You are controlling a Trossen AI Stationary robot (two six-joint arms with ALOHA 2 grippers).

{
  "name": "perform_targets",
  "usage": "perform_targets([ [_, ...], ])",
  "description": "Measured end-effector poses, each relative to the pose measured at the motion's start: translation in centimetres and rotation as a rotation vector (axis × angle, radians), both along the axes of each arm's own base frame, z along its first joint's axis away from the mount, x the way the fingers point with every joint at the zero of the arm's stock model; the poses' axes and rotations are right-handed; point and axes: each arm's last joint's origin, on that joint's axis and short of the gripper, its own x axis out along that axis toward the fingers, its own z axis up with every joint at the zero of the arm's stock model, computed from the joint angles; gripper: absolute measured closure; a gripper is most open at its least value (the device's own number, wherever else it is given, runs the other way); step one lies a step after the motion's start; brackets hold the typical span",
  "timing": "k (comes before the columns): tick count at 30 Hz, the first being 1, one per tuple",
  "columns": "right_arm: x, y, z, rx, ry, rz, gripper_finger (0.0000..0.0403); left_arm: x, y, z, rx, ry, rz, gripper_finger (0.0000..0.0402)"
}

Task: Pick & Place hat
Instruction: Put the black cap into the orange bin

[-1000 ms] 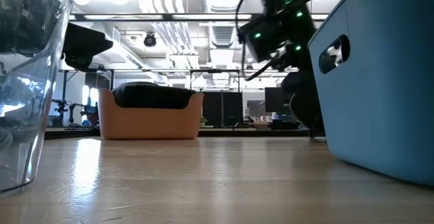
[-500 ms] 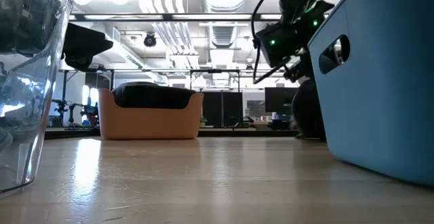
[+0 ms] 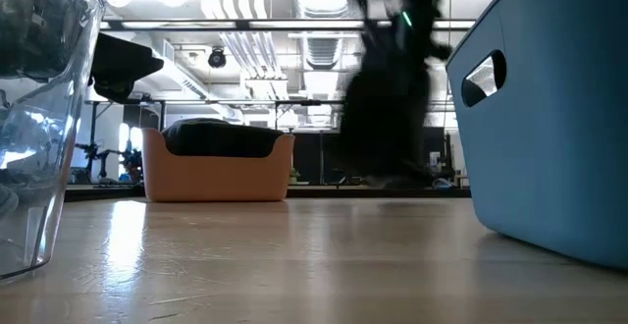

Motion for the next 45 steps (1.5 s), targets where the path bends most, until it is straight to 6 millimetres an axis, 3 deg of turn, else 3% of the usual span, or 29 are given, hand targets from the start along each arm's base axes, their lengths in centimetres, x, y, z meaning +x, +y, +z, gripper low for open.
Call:
perform_targets([
  [5,2.3,0.0,8.3,-0.2,-0.393,0.251,0.039,0.0,0.0,0.0,0.0,0.0,0.0,0.0262],
  [8,3.3,-0.2,12.1,-0.35,-0.506,0.414,0.0384,0.0,0.0,0.0,0.0,0.0,0.0,0.0262],
  [11,4.4,-0.8,14.1,-0.463,-0.518,0.511,0.0382,0.0,0.0,0.0,0.0,0.0,0.0,0.0262],
  [14,6.2,-1.5,14.5,-0.461,-0.512,0.581,0.0383,0.0,0.0,0.0,0.0,0.0,0.0,0.0262],
  [23,14.1,-5.6,9.6,-0.445,-0.378,0.737,0.0385,0.0,0.0,0.0,0.0,0.003,0.0,0.0262],
  [27,16.4,-7.2,7.8,-0.478,-0.277,0.753,0.0385,0.0,0.0,0.0,0.0,0.003,0.0,0.0262],
  [37,18.9,-9.3,1.3,-0.323,-0.162,0.852,0.0385,0.0,0.0,0.0,0.0,0.003,0.0,0.0262],
  [45,19.8,-10.2,-0.6,-0.362,-0.168,0.786,0.0385,0.0,0.0,0.0,0.0,0.003,0.0,0.0262],
])
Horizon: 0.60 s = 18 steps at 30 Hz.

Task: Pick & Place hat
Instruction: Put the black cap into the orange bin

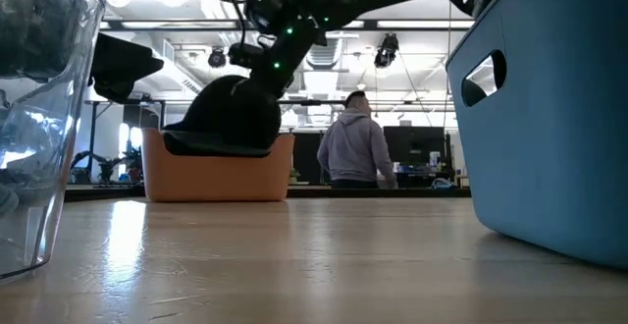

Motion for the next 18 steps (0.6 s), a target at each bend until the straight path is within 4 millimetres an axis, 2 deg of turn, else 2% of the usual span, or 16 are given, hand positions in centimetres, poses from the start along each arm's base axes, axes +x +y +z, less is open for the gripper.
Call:
perform_targets([
  [4,0.0,-0.8,-0.8,0.025,-0.014,-0.042,0.0369,0.0,0.0,0.0,0.0,0.0,0.0,0.0262],
  [8,-0.1,-0.8,-1.3,0.076,-0.019,-0.091,0.033,0.0,0.0,0.0,0.0,0.0,0.0,0.0262],
  [14,-0.4,-0.2,-0.1,0.06,-0.006,-0.066,0.0265,0.0,0.0,0.0,0.0,0.0,0.0,0.0262],
  [18,-0.9,1.0,2.2,0.045,-0.025,-0.037,0.0233,0.0,0.0,0.0,0.0,0.0,0.0,0.0262],
])
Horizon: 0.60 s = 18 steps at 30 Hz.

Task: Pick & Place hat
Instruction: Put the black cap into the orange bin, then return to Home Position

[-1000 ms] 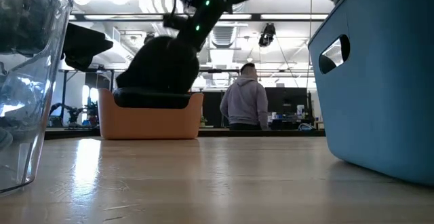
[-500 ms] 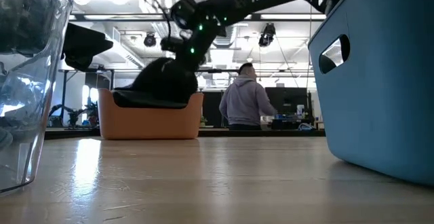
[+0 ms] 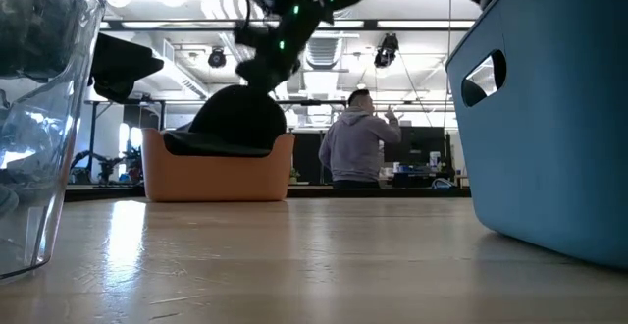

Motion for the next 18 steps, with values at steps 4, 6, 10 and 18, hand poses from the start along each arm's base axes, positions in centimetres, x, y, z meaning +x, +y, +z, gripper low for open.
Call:
perform_targets([
  [4,-0.8,1.2,2.1,0.023,-0.017,-0.002,0.0213,0.0,0.0,0.0,0.0,0.0,0.0,0.0262],
  [6,-1.6,1.9,3.3,0.042,-0.01,-0.003,0.0207,0.0,0.0,0.0,0.0,0.0,0.0,0.0262],
  [10,-3.9,3.9,7.4,0.186,-0.065,0.119,0.0204,0.0,0.0,0.0,0.0,0.0,0.0,0.0262],
  [18,-11.5,6.9,15.7,0.483,-0.162,0.369,0.0204,0.0,0.0,0.0,0.0,0.0,0.0,0.0262],
])
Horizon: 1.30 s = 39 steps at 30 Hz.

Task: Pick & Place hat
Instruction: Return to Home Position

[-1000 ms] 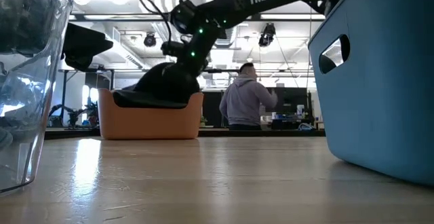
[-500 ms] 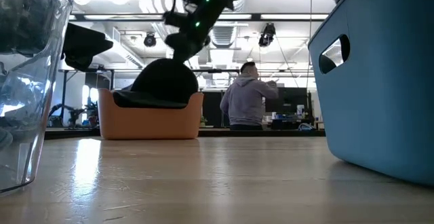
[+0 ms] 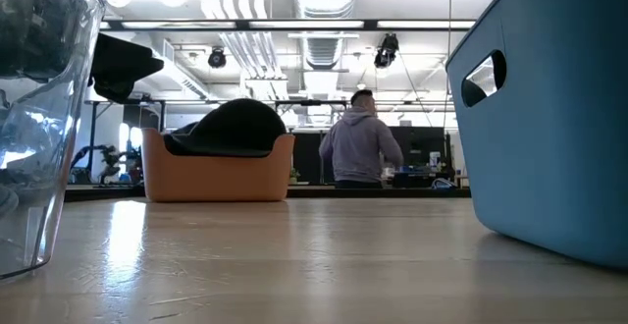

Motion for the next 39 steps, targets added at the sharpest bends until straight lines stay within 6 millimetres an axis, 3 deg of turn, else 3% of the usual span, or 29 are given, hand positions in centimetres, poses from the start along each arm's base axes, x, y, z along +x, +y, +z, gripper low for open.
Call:
perform_targets([
  [4,-4.0,1.4,1.7,0.027,0.011,-0.088,0.0204,0.0,0.0,0.0,0.0,0.0,0.0,0.0262],
  [9,-9.3,4.6,1.9,0.003,0.021,-0.236,0.0204,0.0,0.0,0.0,0.0,0.0,0.0,0.0262],
  [17,-17.3,9.0,-0.8,0.037,-0.124,-0.329,0.0204,0.0,0.0,0.0,0.0,0.0,0.0,0.0262],
  [24,-23.1,9.3,-4.7,0.232,-0.143,-0.464,0.0204,0.0,0.0,0.0,0.0,0.0,0.0,0.0262],
  [28,-25.0,9.2,-7.1,0.343,-0.184,-0.518,0.0204,0.0,0.0,0.0,0.0,0.0,0.001,0.0262],
  [39,-26.6,9.3,-12.9,0.341,-0.56,-0.304,0.0204,0.0,0.0,0.0,0.0,0.0,0.001,0.0262],
])
